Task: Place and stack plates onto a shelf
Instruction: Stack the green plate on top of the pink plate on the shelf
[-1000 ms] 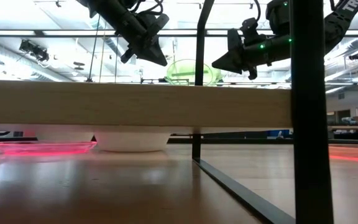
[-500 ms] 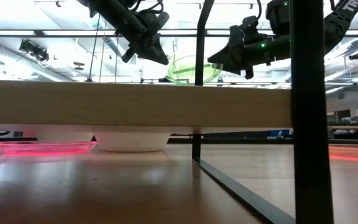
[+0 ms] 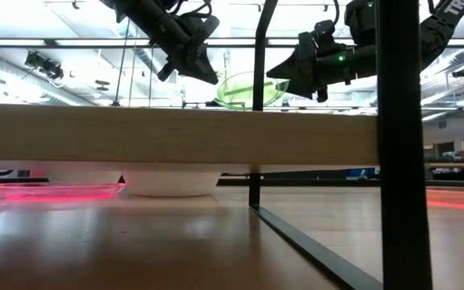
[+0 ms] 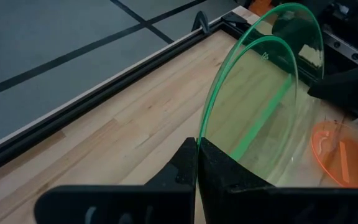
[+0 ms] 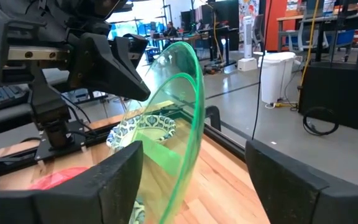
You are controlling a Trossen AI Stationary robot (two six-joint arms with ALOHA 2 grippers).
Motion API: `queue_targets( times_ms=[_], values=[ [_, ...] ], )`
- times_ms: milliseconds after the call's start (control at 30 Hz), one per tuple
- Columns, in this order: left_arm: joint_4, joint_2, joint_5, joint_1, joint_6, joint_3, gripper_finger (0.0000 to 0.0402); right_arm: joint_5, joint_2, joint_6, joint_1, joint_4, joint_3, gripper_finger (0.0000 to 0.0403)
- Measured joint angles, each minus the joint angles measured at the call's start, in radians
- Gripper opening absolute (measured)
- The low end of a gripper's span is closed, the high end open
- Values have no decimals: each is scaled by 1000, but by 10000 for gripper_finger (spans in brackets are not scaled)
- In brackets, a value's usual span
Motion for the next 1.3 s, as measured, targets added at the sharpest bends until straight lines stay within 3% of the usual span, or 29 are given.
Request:
queue_targets(
  times_ms=[567,933,1067,1300],
  values=[
    [-98,-5,50,62,35,0,8,0,0,0,-3,-1,0,299],
    [-297,-127,83,66,37,0,8,-7,0,0,-3,-8,0,299],
    [-428,-202,147,66,34,0,8,-12,0,0,-3,-13,0,300],
    [-646,-308,362,26,-7,1,8,-13,0,0,-3,-16,0,299]
  ],
)
